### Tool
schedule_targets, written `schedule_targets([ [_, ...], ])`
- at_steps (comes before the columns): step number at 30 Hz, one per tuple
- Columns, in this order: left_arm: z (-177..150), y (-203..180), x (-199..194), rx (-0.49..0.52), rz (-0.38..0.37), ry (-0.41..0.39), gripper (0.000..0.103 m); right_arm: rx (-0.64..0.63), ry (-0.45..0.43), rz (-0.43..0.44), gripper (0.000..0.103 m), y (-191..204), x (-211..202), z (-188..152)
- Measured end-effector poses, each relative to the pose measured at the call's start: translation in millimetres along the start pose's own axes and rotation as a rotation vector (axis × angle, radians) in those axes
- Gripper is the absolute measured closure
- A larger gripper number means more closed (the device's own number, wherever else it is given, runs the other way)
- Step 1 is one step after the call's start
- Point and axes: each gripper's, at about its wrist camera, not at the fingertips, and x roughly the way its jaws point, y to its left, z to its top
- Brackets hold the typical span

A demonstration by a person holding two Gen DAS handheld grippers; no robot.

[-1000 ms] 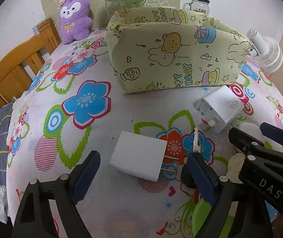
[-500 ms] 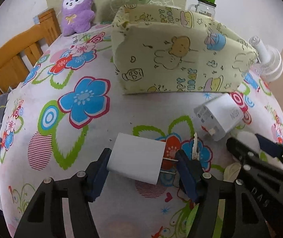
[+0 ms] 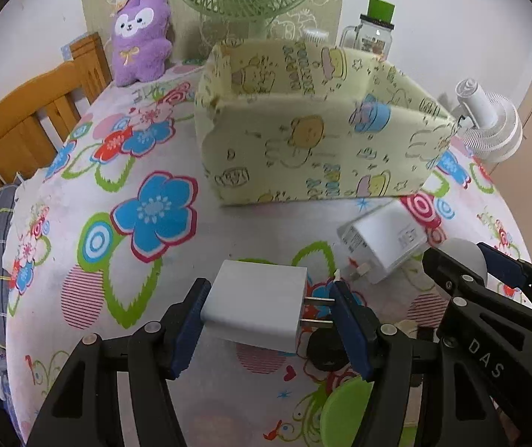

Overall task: Organize rigid objects
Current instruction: 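Close the right tool on the puck while the left tool grasps the cube charger, then lift the puck and cube charger and carry both over the fabric box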

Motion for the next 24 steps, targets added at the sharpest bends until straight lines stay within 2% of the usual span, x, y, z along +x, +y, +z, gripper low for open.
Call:
schedule_targets([
  [13,19,-8,-33,0.004,-0.022,-0.043,0.036,0.014,-0.064,0.000,0.045,-10,-36,16],
  [24,35,-10,-64,-0.021,-0.004,-0.079,0.036,0.022,-0.124,0.020,0.044,-13,-65,35],
])
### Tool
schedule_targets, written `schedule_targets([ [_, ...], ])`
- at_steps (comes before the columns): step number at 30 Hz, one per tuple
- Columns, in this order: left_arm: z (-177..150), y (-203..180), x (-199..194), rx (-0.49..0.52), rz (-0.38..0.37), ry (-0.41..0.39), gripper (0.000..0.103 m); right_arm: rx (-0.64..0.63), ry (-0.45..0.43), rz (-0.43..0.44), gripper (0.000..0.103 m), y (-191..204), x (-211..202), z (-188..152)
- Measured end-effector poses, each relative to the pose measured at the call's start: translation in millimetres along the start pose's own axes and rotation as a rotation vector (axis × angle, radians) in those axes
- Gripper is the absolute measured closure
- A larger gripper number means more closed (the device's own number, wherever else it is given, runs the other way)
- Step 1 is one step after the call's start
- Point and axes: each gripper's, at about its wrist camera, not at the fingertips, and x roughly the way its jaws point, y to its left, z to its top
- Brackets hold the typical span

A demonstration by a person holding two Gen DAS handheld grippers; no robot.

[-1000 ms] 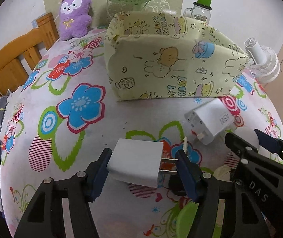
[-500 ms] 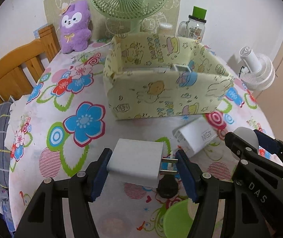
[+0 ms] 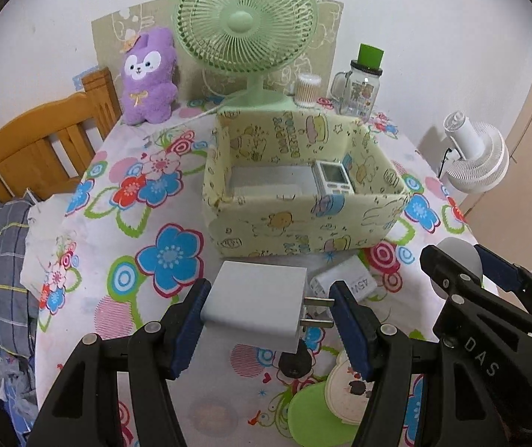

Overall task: Organize rigid objects
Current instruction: 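Lift the puck and cube charger and carry both over the fabric box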

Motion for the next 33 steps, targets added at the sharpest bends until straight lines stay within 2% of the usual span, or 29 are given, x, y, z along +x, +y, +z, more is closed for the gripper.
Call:
schedule_targets([
  [17,32,-4,-36,-0.005,0.030,-0.078,0.036,-0.006,-0.078,0.002,0.044,1,-33,35],
  [33,58,-8,-51,-0.009,0.051,-0.124,0.036,-0.026,-0.115,0.007,0.044,-1,-44,68],
])
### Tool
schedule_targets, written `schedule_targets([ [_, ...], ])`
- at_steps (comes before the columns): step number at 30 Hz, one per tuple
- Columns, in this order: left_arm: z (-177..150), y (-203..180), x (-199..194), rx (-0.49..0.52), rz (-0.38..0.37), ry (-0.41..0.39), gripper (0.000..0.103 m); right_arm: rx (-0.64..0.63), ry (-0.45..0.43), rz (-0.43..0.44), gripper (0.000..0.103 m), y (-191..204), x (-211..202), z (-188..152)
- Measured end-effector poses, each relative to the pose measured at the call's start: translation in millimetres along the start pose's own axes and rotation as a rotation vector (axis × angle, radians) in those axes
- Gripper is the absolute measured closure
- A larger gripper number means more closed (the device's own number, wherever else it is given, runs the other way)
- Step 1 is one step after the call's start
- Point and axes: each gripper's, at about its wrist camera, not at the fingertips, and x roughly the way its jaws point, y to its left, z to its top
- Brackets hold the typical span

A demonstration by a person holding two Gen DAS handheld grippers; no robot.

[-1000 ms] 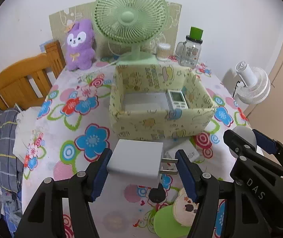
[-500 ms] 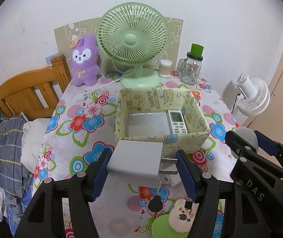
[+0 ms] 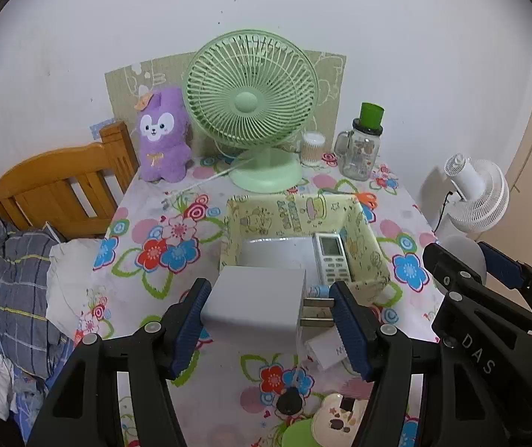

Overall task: Organize rigid objects
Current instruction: 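Lift the puck and cube charger and carry both over the fabric box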

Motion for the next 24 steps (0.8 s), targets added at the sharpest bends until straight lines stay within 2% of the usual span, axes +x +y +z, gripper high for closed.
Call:
schedule_targets([
  [24,39,0,13,-0.015,0.020,-0.033,0.036,-0.009,-0.001,0.017,0.044,2,19,40],
])
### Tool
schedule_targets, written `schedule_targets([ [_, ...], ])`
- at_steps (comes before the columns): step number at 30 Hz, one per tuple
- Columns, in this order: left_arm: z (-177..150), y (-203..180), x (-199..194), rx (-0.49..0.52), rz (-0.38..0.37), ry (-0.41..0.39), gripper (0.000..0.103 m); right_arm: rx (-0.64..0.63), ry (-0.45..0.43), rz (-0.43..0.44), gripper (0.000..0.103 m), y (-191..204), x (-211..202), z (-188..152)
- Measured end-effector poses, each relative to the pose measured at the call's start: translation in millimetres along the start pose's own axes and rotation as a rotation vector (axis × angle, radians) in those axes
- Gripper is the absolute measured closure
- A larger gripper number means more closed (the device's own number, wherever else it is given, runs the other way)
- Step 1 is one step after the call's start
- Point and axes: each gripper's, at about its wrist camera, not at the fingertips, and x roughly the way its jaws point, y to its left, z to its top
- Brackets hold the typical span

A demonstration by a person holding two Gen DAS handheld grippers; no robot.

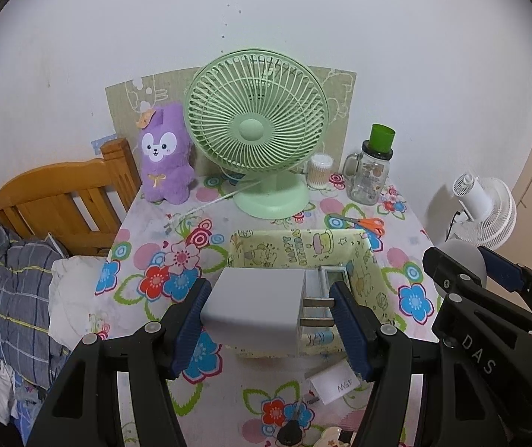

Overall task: Organize rigid objects
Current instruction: 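Lift the puck and cube charger and carry both over the fabric box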

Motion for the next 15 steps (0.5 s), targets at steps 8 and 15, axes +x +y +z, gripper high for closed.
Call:
schedule_targets([
  [8,11,-1,9,-0.003,0.012,-0.006,0.036,-0.003,0.006,0.017,0.044,-1,12,12],
  [15,20,-3,19,-0.005,0.015,-0.002,0.036,-0.006,0.012,0.029,0.044,-2,26,22],
])
